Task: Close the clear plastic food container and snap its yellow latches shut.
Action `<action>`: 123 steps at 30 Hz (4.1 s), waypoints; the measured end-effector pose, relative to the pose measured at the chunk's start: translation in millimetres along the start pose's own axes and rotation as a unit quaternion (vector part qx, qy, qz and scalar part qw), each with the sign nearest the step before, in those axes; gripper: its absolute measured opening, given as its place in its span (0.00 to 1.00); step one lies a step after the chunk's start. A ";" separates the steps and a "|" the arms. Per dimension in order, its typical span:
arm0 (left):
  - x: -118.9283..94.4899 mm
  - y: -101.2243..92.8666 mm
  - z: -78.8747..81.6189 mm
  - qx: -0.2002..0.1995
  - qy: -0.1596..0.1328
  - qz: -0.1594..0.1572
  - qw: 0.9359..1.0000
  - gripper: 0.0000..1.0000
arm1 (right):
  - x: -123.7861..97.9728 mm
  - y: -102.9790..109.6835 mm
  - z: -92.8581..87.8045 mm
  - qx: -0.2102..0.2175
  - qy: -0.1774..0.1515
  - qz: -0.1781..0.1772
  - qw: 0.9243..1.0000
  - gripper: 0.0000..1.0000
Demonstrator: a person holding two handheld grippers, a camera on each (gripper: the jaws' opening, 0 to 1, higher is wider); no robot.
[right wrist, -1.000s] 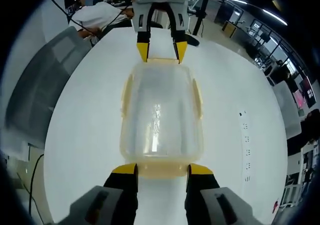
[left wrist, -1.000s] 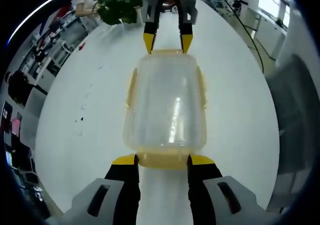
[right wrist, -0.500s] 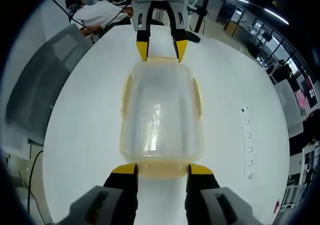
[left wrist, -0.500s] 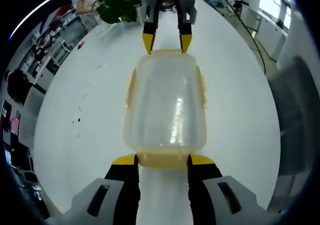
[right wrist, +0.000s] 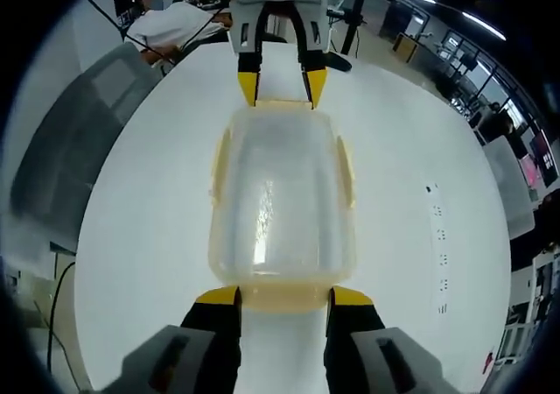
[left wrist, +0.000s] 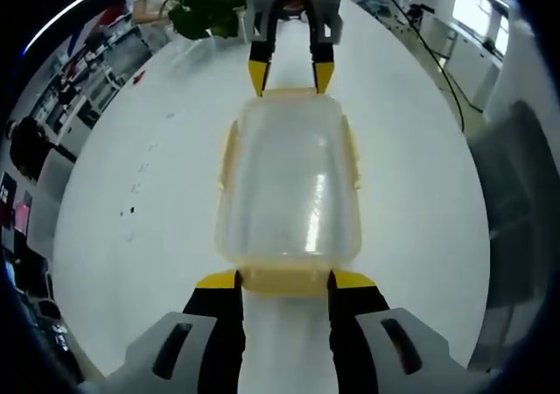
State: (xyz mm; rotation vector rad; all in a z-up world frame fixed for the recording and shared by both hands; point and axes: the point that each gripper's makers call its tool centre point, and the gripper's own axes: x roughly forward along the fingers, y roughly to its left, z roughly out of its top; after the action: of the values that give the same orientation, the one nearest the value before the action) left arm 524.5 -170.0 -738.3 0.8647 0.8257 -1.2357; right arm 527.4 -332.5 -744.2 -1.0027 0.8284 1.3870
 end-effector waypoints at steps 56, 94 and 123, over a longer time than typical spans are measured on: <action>-19.7 -4.0 14.7 -0.012 -0.031 0.014 0.999 0.44 | -18.9 5.0 14.9 0.100 -0.043 -0.020 0.994 0.42; -16.0 11.3 16.3 -0.323 -0.050 0.096 0.940 0.45 | -18.9 -13.0 27.8 0.260 -0.067 -0.103 0.958 0.39; -1.2 6.8 11.5 -0.437 -0.080 0.084 0.892 0.39 | -6.3 -3.5 11.2 0.476 -0.119 -0.074 0.868 0.34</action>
State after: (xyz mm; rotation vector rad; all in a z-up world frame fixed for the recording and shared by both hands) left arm 531.7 -179.0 -731.4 0.0888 1.0174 -0.6416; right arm 529.5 -324.4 -733.9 -0.1094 1.0521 0.7622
